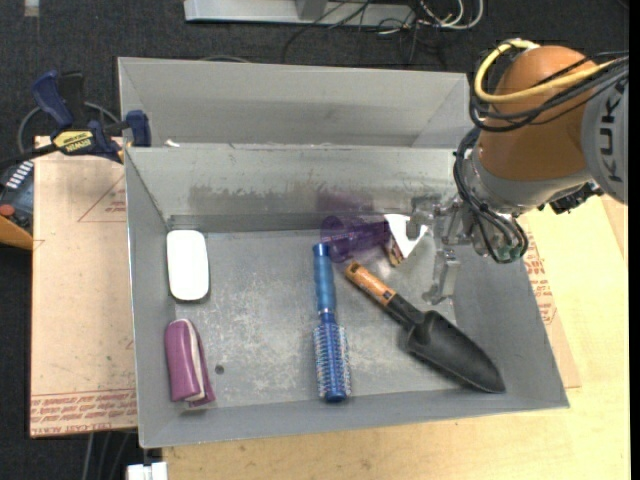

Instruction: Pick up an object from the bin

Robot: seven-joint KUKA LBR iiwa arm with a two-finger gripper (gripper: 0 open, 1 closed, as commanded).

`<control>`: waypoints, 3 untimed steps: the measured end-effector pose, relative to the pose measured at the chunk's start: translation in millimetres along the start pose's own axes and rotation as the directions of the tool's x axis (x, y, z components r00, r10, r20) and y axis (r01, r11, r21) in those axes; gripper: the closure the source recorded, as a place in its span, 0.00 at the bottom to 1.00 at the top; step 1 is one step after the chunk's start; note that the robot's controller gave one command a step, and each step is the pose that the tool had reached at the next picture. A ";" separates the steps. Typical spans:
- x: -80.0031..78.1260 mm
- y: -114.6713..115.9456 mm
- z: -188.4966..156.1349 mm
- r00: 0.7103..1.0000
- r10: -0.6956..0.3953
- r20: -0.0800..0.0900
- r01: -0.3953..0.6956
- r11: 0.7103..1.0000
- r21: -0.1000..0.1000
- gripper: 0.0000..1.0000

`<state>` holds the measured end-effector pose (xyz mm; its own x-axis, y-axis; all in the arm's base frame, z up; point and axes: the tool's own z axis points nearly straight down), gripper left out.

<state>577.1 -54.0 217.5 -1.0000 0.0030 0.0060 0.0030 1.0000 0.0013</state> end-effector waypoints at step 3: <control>10.0 6.5 77.8 0.997 0.076 0.009 -0.076 0.997 -0.001 0.00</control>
Offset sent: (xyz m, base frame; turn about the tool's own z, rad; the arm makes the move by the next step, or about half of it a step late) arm -0.0015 0.0276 -0.0715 0.0165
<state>566.7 -47.4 139.8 -0.9969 0.0788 -0.0026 0.0787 0.9969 0.0017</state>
